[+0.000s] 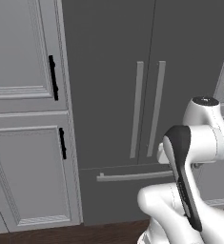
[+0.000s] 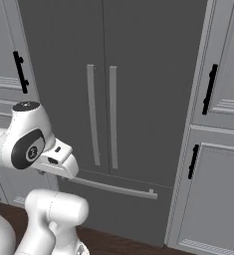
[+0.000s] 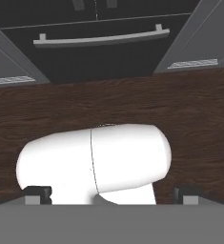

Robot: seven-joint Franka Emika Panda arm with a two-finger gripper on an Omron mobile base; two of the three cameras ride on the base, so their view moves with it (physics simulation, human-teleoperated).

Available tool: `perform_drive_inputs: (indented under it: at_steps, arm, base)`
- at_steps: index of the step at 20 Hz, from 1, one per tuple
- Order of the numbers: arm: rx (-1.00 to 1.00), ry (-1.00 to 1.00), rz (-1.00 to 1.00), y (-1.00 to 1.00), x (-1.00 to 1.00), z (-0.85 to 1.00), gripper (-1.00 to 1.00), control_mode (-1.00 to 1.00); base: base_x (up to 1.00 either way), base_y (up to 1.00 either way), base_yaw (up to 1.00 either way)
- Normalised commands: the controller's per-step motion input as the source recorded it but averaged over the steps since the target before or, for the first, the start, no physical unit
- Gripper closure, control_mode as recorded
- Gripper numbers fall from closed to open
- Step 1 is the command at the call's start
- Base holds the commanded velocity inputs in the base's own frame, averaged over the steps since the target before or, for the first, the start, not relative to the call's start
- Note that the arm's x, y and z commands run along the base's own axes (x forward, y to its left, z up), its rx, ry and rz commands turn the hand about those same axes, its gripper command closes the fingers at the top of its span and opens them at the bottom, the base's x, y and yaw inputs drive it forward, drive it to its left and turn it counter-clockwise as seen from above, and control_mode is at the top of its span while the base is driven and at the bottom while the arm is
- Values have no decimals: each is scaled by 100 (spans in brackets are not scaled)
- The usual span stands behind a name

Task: Grab a lemon wedge from the fridge and one ice cube from the ice bowl, and put them in the glass of lemonade.

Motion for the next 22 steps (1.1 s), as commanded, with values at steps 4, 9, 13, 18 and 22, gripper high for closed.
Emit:
perform_drive_inputs:
  at_steps: [4,9,13,18,22]
  arm:
    - [0,0,0,0,0,0,-100,100]
    - [0,0,0,0,0,0,-100,100]
    - [0,0,0,0,0,0,-100,100]
    - [0,0,0,0,0,0,-100,100]
    - [0,0,0,0,0,0,-100,100]
  base:
    - [-2,0,-1]
    - [-12,0,-11]
    - [-22,0,-8]
    - [-1,2,0]
    - [0,0,0]
